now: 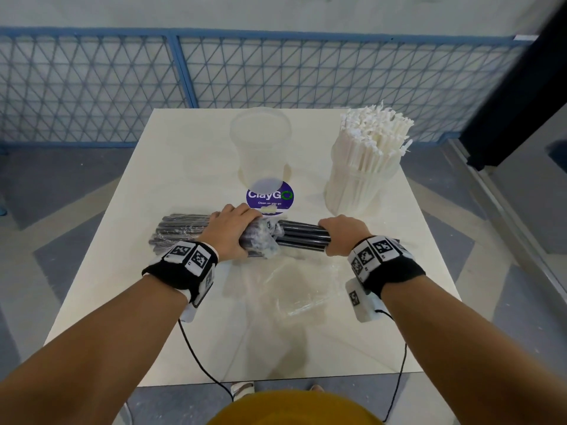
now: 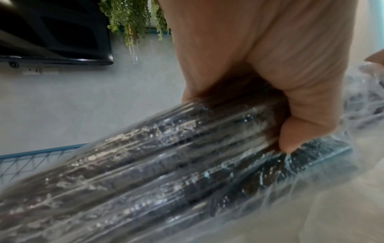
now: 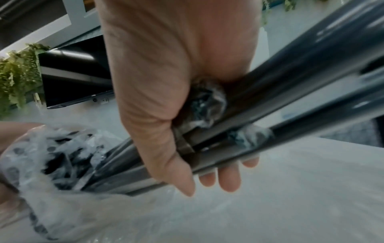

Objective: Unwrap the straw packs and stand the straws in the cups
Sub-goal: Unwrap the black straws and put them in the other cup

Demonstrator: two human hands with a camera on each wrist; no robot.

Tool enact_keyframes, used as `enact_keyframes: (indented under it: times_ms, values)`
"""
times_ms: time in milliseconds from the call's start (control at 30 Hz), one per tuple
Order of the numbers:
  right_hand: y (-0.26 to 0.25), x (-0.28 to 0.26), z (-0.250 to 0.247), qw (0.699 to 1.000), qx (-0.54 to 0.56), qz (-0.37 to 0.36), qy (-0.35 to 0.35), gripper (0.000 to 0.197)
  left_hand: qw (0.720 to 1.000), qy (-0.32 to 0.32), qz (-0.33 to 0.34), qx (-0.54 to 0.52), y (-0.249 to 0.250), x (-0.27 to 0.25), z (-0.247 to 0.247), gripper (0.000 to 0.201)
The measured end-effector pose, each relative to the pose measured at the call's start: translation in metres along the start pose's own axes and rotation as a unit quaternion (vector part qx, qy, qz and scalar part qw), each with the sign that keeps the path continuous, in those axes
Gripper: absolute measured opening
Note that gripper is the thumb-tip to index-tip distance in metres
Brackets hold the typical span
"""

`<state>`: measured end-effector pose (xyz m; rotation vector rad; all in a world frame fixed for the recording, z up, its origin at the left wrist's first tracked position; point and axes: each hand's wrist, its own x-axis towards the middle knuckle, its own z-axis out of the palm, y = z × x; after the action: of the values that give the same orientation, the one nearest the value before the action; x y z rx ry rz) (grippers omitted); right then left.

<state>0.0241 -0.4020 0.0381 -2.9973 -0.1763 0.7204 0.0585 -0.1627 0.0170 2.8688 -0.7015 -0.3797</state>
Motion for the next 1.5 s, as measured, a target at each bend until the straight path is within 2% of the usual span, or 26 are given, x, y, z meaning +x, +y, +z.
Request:
enact_keyframes:
  times_ms: [167, 400, 667, 767, 933, 1133, 1267, 1367, 1500]
  values:
    - [-0.015, 0.014, -0.001, 0.996, 0.036, -0.032, -0.077, 0.076, 1.000, 0.010, 0.007, 0.008, 0.009, 0.006, 0.002, 0.075]
    - [-0.013, 0.018, -0.002, 0.998, -0.028, -0.037, -0.032, 0.050, 1.000, 0.019, -0.003, 0.004, 0.008, 0.004, 0.001, 0.076]
    - [-0.014, 0.020, -0.003, 0.994, 0.071, -0.053, -0.065, 0.066, 0.999, 0.040, -0.002, -0.005, 0.002, 0.003, -0.005, 0.070]
    - [-0.013, 0.019, -0.001, 0.995, 0.065, -0.052, -0.063, 0.062, 0.999, 0.034, -0.002, -0.001, -0.001, 0.002, -0.002, 0.070]
    - [0.006, 0.007, -0.023, 0.999, -0.014, -0.036, -0.020, 0.044, 0.997, 0.045, -0.058, -0.006, -0.016, 0.002, -0.002, 0.070]
    - [0.018, -0.011, -0.051, 0.997, -0.049, 0.012, 0.065, 0.027, 0.989, 0.098, -0.109, -0.036, -0.015, 0.009, 0.000, 0.066]
    - [0.023, -0.018, -0.055, 0.995, -0.018, 0.051, 0.087, 0.030, 0.984, 0.091, -0.146, -0.032, -0.015, 0.015, 0.004, 0.065]
    - [0.017, -0.019, -0.051, 0.994, 0.018, 0.059, 0.089, 0.034, 0.988, 0.061, -0.140, -0.029, -0.009, 0.018, 0.011, 0.066]
    - [0.014, -0.022, -0.050, 0.995, 0.022, 0.058, 0.074, 0.035, 0.989, 0.056, -0.134, -0.020, -0.005, 0.019, 0.016, 0.067]
